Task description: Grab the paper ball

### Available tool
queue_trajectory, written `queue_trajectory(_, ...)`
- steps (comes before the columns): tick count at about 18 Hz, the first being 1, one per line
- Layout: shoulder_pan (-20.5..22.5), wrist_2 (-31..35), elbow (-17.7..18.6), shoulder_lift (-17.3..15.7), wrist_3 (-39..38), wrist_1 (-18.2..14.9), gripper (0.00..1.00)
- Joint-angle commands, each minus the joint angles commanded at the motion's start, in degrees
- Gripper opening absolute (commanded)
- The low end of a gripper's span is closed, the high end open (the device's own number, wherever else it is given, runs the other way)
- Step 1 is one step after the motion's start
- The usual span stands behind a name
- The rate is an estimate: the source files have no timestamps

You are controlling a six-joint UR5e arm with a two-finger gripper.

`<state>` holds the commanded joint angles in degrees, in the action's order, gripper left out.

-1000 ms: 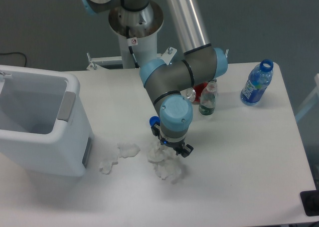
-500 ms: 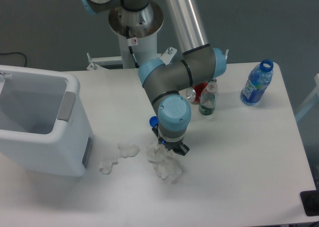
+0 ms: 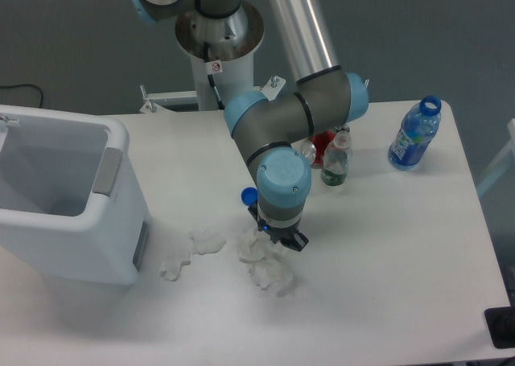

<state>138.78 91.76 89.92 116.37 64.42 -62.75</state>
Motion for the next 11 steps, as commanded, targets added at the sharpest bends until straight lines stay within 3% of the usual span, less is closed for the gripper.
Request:
queue_trajectory(7,0.1,-0.1,-6.7,-0.5,0.3,-1.7,0.00)
queue_trajectory(11,0.0,0.1,-11.2,-0.4,0.3,-5.4,0.00)
